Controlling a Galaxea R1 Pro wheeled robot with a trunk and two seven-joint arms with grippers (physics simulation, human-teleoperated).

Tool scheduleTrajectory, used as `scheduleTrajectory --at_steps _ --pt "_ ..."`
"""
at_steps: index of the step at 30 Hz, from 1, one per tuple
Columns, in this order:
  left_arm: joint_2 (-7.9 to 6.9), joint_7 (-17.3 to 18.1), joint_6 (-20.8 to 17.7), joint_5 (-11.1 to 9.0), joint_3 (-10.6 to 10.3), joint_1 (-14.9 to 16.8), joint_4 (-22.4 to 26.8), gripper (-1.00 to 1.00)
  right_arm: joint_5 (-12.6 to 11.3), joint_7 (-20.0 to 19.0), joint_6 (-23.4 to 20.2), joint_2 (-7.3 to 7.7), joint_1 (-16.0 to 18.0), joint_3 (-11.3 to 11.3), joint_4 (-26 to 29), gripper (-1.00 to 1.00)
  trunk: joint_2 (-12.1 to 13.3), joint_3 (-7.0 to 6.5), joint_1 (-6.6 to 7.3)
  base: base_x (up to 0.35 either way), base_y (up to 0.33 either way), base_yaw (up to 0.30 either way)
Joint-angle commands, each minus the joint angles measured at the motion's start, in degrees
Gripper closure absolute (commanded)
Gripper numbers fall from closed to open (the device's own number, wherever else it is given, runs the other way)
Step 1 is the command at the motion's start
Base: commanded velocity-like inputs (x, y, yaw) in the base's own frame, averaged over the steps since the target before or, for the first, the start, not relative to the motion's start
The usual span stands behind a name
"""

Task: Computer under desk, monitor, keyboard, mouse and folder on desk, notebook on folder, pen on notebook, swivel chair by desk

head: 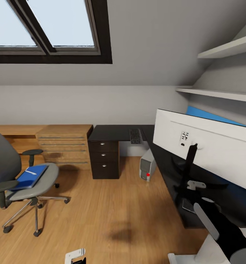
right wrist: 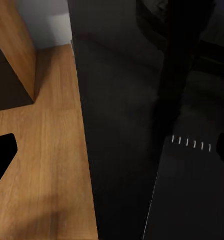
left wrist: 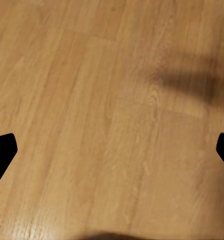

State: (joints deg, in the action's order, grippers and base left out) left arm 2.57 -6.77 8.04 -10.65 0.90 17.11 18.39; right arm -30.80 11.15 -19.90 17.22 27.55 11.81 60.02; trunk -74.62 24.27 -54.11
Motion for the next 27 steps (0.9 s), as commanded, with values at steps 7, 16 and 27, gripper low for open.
scheduleTrajectory --at_steps 7,16,27 --pt "0.11 -0.10 0.22 -0.26 0.02 0.03 -0.31 -1.00 -0.60 0.42 0.65 1.29 0.03 0.19 -1.04 -1.00 -0.04 0.06 -0.01 0.107 -0.212 0.000" --pt "0.07 -0.18 0.22 -0.17 0.02 0.03 -0.77 -1.00 -0.65 0.44 0.46 2.67 -0.02 0.20 -1.60 -1.00 -0.04 0.06 -0.01 0.028 -0.115 0.000" --pt "-0.04 -0.17 0.22 -0.22 0.08 0.03 -0.81 -1.00 -0.67 0.45 0.22 2.93 -0.02 0.22 -4.19 -1.00 -0.04 0.06 -0.01 0.002 -0.132 0.000"
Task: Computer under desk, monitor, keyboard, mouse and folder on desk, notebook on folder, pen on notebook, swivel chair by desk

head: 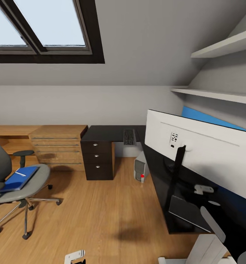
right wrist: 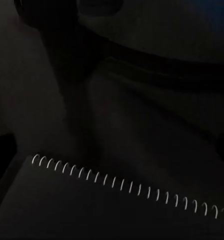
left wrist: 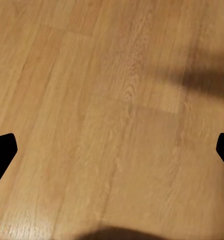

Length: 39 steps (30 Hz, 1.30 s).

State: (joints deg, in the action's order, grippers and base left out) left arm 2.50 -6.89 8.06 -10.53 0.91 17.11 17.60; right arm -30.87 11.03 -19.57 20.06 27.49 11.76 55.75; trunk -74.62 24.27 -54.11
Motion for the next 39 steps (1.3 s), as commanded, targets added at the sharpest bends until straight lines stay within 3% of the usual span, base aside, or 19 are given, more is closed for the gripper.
scheduleTrajectory --at_steps 1,17,39 --pt "0.00 -0.05 0.19 -0.35 0.10 0.03 -0.02 -1.00 -0.60 0.59 -0.11 0.08 0.06 0.24 -0.55 -1.00 -0.04 0.06 0.00 0.000 -0.019 0.000" --pt "-0.04 -0.12 0.21 -0.36 0.15 0.03 -0.02 -1.00 -0.68 0.67 -1.39 -0.09 0.11 -0.86 -6.00 -1.00 -0.04 0.06 0.00 0.094 -0.045 0.000" --pt "-0.11 -0.09 0.20 -0.45 0.15 0.03 -0.02 -1.00 -0.77 0.60 -2.38 -0.20 0.11 -0.95 -6.44 -1.00 -0.04 0.06 0.00 0.029 -0.001 0.000"
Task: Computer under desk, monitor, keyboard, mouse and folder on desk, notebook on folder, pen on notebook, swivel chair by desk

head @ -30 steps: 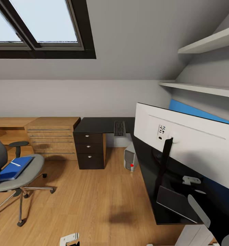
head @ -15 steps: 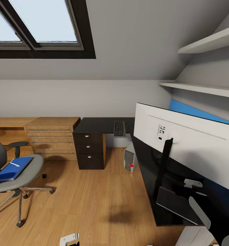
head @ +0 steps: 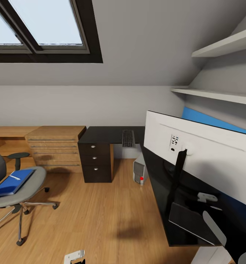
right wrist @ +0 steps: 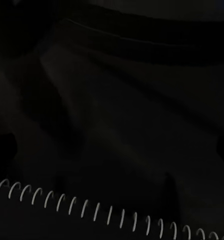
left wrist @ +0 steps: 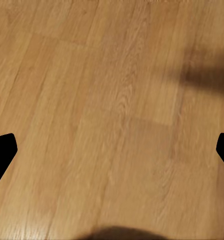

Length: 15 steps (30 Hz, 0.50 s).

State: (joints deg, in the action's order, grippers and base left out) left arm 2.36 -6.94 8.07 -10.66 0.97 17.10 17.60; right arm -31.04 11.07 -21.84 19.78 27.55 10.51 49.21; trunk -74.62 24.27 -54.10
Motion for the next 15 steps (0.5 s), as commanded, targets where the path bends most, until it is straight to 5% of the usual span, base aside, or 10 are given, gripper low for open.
scheduleTrajectory --at_steps 1,15 --pt "0.02 -0.08 0.19 -0.32 0.08 0.03 -0.02 -1.00 -0.60 0.55 -0.12 0.09 0.04 0.31 0.09 -1.00 -0.03 0.06 -0.01 0.083 0.000 0.000" --pt "0.05 -0.03 0.19 -0.40 0.25 0.03 0.26 -1.00 -0.70 0.61 -0.21 0.09 0.04 0.31 -0.11 -1.00 -0.44 0.24 -0.23 0.019 0.000 0.000"
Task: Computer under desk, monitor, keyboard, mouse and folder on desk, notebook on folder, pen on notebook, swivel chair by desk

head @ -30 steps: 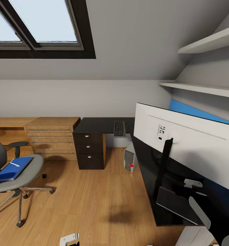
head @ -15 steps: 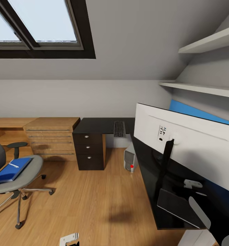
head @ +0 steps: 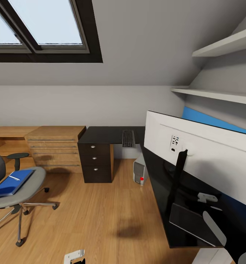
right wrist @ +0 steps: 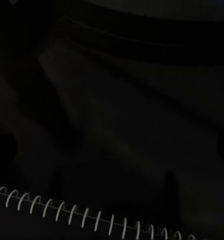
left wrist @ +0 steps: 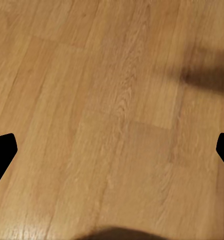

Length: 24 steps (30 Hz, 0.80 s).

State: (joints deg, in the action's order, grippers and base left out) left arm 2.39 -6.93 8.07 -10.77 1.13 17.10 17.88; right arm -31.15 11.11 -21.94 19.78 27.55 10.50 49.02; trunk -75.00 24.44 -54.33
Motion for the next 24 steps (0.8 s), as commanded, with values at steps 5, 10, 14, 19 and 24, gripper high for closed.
scheduleTrajectory --at_steps 5,10,14,19,24 --pt "0.11 -0.13 0.25 -0.31 0.10 0.03 0.03 -1.00 -0.67 0.51 -0.10 0.09 0.05 0.31 -0.39 -1.00 -2.06 0.97 -1.10 0.001 0.000 0.000" --pt "0.12 -0.17 0.25 -0.31 0.10 0.03 0.04 -1.00 -0.74 0.43 -0.08 0.09 0.06 0.31 -0.50 -1.00 -4.06 1.87 -2.20 0.000 0.000 0.000" --pt "0.15 -0.19 0.24 -0.31 0.10 0.03 0.04 -1.00 -0.77 0.41 -0.07 0.09 0.05 0.31 -0.50 -1.00 -5.67 2.58 -3.08 0.000 0.000 0.000" --pt "0.09 -0.19 0.20 -0.31 0.14 0.03 0.05 -1.00 -0.76 0.40 -0.05 0.12 0.06 0.31 -0.52 -1.00 -6.87 3.12 -3.74 0.000 0.000 0.000" --pt "0.08 -0.22 0.19 -0.31 0.12 0.03 0.05 -1.00 -0.76 0.40 -0.08 0.09 0.05 0.31 -0.53 -1.00 -6.87 3.12 -3.74 0.000 0.000 0.000"
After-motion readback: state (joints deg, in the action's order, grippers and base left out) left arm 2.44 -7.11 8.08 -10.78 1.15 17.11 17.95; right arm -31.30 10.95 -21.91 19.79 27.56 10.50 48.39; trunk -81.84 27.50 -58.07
